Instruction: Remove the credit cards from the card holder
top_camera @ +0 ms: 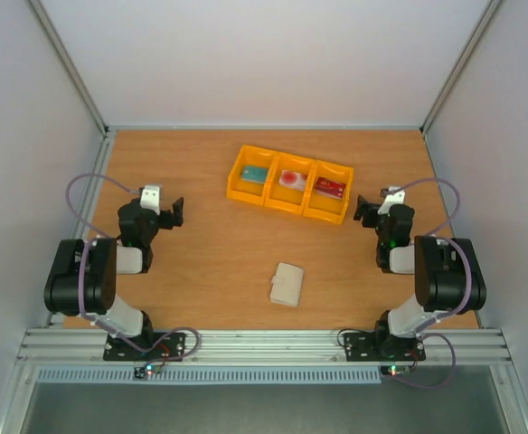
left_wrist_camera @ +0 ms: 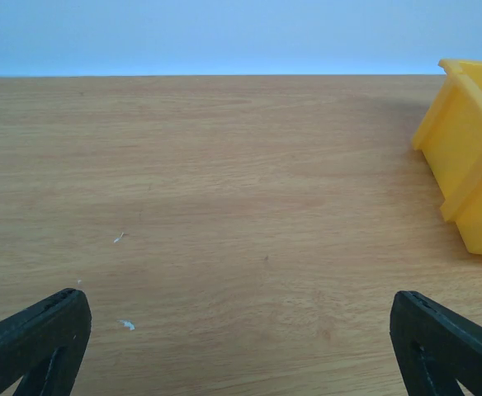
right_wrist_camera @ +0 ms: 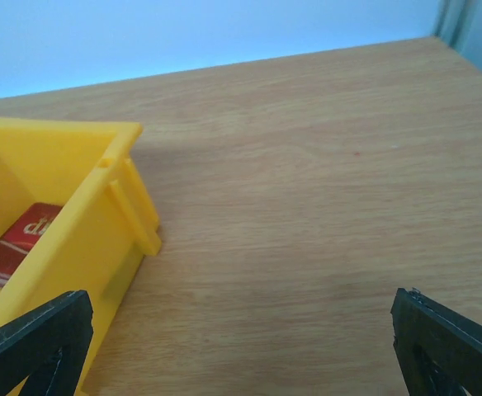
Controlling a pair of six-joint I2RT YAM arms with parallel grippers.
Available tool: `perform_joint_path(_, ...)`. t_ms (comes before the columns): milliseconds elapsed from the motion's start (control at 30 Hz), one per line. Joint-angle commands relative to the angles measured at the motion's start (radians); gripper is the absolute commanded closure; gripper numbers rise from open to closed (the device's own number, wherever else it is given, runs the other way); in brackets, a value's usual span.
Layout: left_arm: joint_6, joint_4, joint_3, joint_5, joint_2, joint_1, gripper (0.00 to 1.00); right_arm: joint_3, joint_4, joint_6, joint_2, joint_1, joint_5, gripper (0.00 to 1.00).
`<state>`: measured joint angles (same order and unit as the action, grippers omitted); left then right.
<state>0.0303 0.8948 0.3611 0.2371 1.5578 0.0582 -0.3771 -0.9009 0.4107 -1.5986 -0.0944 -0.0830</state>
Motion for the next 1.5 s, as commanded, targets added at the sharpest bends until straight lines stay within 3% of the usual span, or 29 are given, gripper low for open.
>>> perform_joint_path(0, 0.0, 0.062, 0.022, -0.013, 0.012, -0.003, 0.0, 0.067, -0.046, -0.041, 0.11, 0.002, 0.125, 0.0)
perform_joint_path(100, 0.002, 0.062, 0.022, -0.013, 0.012, -0.004, 0.0, 0.101, 0.017, -0.068, 0.263, 0.002, 0.202, 0.0)
perform_joint_path(233, 0.001, 0.061, 0.022, -0.013, 0.012, -0.005, 0.0, 0.063, 0.17, -0.148, 0.426, 0.002, 0.152, 0.0)
perform_joint_path(367, 0.005, 0.026, 0.026, 0.035, -0.031, -0.002, 0.0, -0.19, 0.629, -0.288, 0.47, 0.002, -0.036, 0.0)
perform_joint_path(467, 0.002, -0.306, 0.143, 0.037, -0.187, 0.007, 0.0, -0.393, 0.979, -0.33, 0.42, 0.027, -0.16, 0.0)
perform_joint_path(567, 0.022, -0.689, 0.37, 0.057, -0.216, 0.037, 0.0, -0.539, 1.225, -0.294, 0.384, 0.157, -0.164, 0.0)
perform_joint_path(700, 0.104, -1.268, 0.696, 0.09, -0.205, 0.039, 0.0, -0.749, 1.602, -0.245, 0.326, 0.473, 0.143, 0.0)
perform_joint_path(833, 0.182, -1.555, 0.851, 0.068, -0.247, 0.038, 0.0, -0.919, 1.939, -0.34, 0.172, 0.776, 0.392, 0.0)
perform_joint_path(933, 0.229, -1.675, 0.913, 0.059, -0.275, 0.038, 0.0, -1.019, 2.124, -0.436, 0.01, 0.947, 0.444, 0.0)
perform_joint_path(1100, 0.255, -1.713, 0.898, 0.13, -0.325, 0.038, 0.0, -1.106, 2.23, -0.527, -0.182, 1.086, 0.42, 0.0)
perform_joint_path(1467, 0.219, -1.738, 0.866, 0.197, -0.265, 0.038, 0.0, -1.058, 2.151, -0.587, -0.321, 1.127, 0.344, 0.0)
